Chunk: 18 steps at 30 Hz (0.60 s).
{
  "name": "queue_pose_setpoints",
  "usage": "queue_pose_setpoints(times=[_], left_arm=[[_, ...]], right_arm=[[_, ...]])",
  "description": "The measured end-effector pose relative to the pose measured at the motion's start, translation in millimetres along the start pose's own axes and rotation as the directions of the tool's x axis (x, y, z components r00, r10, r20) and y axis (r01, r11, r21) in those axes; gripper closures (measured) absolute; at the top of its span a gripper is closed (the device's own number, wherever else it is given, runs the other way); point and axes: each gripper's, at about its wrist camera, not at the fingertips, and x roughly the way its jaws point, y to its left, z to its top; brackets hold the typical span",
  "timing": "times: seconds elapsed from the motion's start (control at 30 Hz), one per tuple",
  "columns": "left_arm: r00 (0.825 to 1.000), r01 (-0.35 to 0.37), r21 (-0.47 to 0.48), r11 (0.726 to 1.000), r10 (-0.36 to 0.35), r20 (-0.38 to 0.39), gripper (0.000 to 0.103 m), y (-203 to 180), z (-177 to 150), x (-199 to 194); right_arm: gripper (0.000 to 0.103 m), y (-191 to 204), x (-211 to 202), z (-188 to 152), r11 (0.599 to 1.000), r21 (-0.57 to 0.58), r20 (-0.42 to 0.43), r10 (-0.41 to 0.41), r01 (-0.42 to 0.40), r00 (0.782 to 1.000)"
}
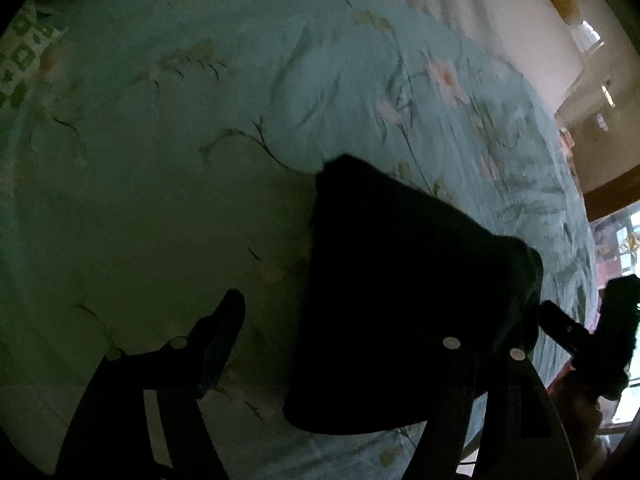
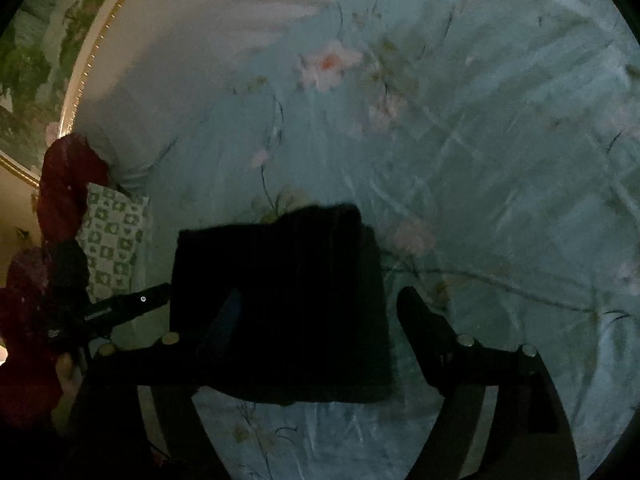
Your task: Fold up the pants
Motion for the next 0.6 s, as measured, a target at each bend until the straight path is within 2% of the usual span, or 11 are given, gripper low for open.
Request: queue_pose_setpoints(times=[0.17, 0.23, 0.3, 0.37, 0.43, 0.6], left_arm=[[1.0, -0.014, 0.029, 0.999, 0.015, -0.025, 0.028, -7, -6, 17], [1.0, -0.008, 0.022, 1.0, 0.009, -0.027, 0.028, -5, -9, 25], [1.0, 0.007, 0.016, 1.0, -0.006, -0.03, 0.035, -3, -11, 31], [0.998, 0.036, 0.002, 0.999, -0.036, -0.043, 0.051, -3, -11, 35], [0.999, 0.038, 0.008, 0.999, -0.038, -0.036, 0.054, -6, -10, 35], [0.999, 0.052, 0.02, 0.998, -0.052, -0.01, 0.07, -13, -13, 26]], right_arm=[[0.022, -10, 21, -11, 0.999, 0.005, -0.07, -0.034, 0.034, 0.997], [0.022, -18, 23, -13, 1.0, 0.028, -0.068, -0.004, 0.006, 0.998], [0.025, -20, 25, -12, 0.999, 0.029, -0.066, 0.015, -0.013, 0.998], [0.034, -17, 28, -10, 0.999, 0.007, -0.068, 0.042, -0.042, 0.997], [0.035, -15, 29, -9, 0.999, -0.012, -0.068, 0.037, -0.037, 0.997], [0.055, -11, 26, -7, 0.997, -0.029, -0.067, 0.064, -0.066, 0.996]])
